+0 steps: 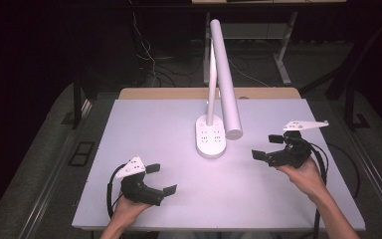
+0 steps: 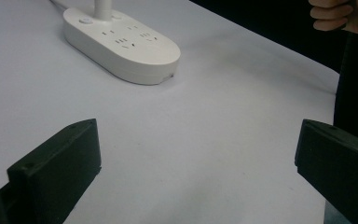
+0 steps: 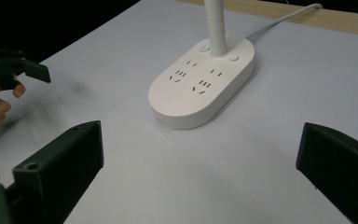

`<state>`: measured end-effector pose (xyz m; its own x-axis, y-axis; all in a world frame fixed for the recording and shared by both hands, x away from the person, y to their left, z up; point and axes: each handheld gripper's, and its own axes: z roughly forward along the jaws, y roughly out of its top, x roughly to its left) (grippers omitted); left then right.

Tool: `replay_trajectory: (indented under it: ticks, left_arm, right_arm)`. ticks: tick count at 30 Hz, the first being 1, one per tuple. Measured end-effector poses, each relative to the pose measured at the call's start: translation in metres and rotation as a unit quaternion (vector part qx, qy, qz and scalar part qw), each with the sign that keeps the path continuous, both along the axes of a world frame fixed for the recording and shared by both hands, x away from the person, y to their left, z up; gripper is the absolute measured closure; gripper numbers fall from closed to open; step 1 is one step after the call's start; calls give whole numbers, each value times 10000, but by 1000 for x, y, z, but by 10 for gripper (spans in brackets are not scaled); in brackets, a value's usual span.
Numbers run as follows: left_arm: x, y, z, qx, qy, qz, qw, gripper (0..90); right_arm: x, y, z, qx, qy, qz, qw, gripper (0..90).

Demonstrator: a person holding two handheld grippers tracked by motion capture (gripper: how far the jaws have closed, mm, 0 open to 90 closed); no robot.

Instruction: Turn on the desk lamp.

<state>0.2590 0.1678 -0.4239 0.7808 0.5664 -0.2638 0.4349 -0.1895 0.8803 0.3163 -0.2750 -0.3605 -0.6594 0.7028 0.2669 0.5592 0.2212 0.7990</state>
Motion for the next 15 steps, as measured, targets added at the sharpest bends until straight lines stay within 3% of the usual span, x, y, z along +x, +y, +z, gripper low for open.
replay_trajectory:
  ticks: [9,15]
  left_arm:
    - [0,0,0,23,7,-5,10000,0]
    - [0,0,0,19,3,-7,10000,0]
  right_arm:
    - [-33,-12,-20,231,-99,-89,9996,5]
    - [-45,-17,-35,434,-38,-177,9989,5]
